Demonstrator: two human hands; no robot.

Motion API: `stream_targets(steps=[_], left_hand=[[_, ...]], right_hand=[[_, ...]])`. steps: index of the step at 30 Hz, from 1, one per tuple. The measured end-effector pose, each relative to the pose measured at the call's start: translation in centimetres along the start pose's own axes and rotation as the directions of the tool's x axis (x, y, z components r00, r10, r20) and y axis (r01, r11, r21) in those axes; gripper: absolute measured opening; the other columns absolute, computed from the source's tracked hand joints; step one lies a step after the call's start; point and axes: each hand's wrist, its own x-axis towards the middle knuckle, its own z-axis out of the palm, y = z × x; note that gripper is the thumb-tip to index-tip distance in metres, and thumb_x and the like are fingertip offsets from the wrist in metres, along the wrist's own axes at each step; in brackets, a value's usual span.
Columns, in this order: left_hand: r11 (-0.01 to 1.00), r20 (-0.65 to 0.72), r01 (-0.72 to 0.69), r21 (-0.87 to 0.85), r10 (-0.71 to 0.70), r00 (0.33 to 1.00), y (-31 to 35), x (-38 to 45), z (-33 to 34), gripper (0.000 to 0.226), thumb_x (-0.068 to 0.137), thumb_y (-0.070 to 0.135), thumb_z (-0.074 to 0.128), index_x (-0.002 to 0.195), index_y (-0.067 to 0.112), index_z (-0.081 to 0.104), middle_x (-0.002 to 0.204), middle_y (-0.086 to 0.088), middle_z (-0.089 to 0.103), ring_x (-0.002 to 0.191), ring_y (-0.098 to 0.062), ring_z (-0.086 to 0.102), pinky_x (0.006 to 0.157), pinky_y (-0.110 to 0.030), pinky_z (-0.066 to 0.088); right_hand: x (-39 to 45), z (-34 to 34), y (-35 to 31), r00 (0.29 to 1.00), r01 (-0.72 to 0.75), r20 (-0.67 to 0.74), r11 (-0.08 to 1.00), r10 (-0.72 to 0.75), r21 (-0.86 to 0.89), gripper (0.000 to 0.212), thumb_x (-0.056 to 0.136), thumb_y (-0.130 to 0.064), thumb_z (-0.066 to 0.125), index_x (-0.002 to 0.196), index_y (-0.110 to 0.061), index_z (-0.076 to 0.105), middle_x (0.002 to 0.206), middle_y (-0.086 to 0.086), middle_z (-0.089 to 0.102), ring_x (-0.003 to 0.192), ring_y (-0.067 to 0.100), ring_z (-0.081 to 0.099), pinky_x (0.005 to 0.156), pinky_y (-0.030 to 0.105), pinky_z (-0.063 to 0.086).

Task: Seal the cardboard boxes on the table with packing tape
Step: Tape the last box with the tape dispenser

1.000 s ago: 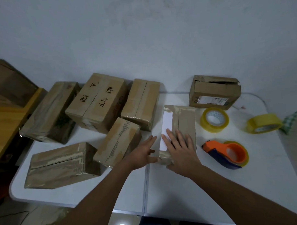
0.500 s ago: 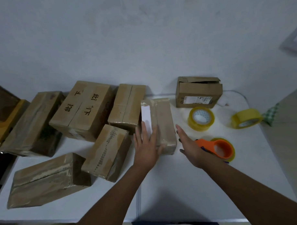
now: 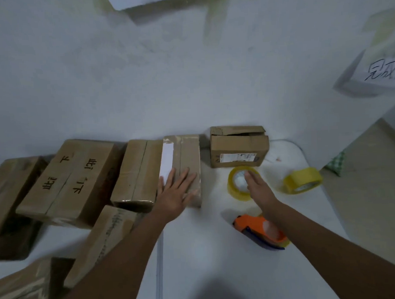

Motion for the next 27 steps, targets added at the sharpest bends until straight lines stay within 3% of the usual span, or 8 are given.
stream_targets(steps=[5,7,10,13,16,20,23,27], left_hand=[[0.993,-0.047,0.092,-0.069,-0.095,0.994,2.0,3.6,-1.6,0.072,0.092,0.065,0.008,0.157,0.036,0.016,0.166,0.012,0.003,0.153,-0.024,-0.006,0.122,-0.046,-0.004],[0.990,-0.090,0.074,-0.121,-0.085,0.992,3.7,5.3,-1.8,0.068,0.098,0.058,0.019,0.157,0.026,0.019,0.166,0.004,0.008,0.153,-0.024,0.005,0.124,-0.042,0.007],[0.949,-0.059,0.100,-0.299,-0.123,0.991,6.6,8.5,-2.5,0.061,0.105,0.040,0.040,0.158,0.022,0.016,0.167,0.003,0.003,0.151,-0.020,0.017,0.119,-0.036,0.022],[0.892,-0.033,0.168,-0.421,-0.200,0.979,8.7,11.8,-3.6,0.062,0.106,0.029,0.043,0.159,0.018,0.012,0.167,0.002,-0.003,0.151,-0.021,0.016,0.118,-0.032,0.022],[0.866,0.018,0.241,-0.438,-0.259,0.966,9.6,14.4,-4.0,0.065,0.105,0.025,0.044,0.159,0.013,0.009,0.167,-0.005,0.001,0.151,-0.025,0.017,0.119,-0.036,0.021],[0.629,0.239,0.419,-0.655,-0.353,0.904,9.1,16.8,-2.7,0.069,0.100,0.028,0.054,0.157,0.017,0.016,0.152,-0.008,0.042,0.134,-0.028,0.047,0.113,-0.045,0.040],[0.551,0.264,0.426,-0.718,-0.350,0.899,8.7,17.1,-2.1,0.062,0.099,0.028,0.054,0.154,0.020,0.026,0.143,-0.006,0.052,0.127,-0.024,0.052,0.110,-0.044,0.043],[0.521,0.156,0.333,-0.786,-0.354,0.922,9.3,16.0,-2.8,0.053,0.099,0.029,0.054,0.149,0.024,0.036,0.139,-0.001,0.056,0.127,-0.021,0.052,0.111,-0.045,0.042]], right_hand=[[4.3,-3.6,-2.1,0.985,0.042,-0.167,0.999,-0.036,0.030,0.051,0.101,-0.046,0.043,0.145,-0.021,0.042,0.142,0.004,0.050,0.126,0.024,0.049,0.099,0.035,0.039],[5.8,-4.8,-2.8,0.978,0.047,-0.206,0.998,-0.039,0.036,0.049,0.101,-0.042,0.044,0.144,-0.019,0.040,0.142,0.005,0.048,0.128,0.025,0.046,0.097,0.034,0.036],[8.2,-5.7,-3.7,0.976,0.030,-0.218,0.999,-0.022,0.030,0.057,0.100,-0.040,0.049,0.149,-0.016,0.032,0.149,0.005,0.041,0.136,0.026,0.040,0.103,0.035,0.034],[10.6,-6.3,-4.3,0.980,-0.011,-0.197,1.000,0.015,0.018,0.065,0.099,-0.040,0.051,0.153,-0.016,0.025,0.157,0.007,0.030,0.142,0.029,0.032,0.114,0.042,0.029],[12.3,-6.4,-4.5,0.988,-0.087,-0.125,0.996,0.088,0.015,0.068,0.098,-0.041,0.052,0.154,-0.015,0.024,0.156,0.008,0.033,0.139,0.030,0.035,0.114,0.044,0.031],[13.0,-6.0,-4.6,0.993,-0.115,-0.004,0.988,0.116,0.105,0.048,0.097,-0.029,0.056,0.140,-0.010,0.046,0.126,0.008,0.058,0.099,0.019,0.056,0.089,0.034,0.042],[12.6,-5.6,-4.4,0.996,-0.069,-0.052,0.986,0.077,0.152,0.048,0.095,-0.028,0.060,0.139,-0.014,0.048,0.128,0.006,0.059,0.109,0.023,0.057,0.096,0.037,0.046],[10.7,-4.9,-4.8,0.973,0.132,-0.210,0.976,-0.094,0.174,0.050,0.095,-0.023,0.061,0.142,-0.018,0.044,0.125,-0.003,0.055,0.114,0.015,0.052,0.100,0.032,0.042]])
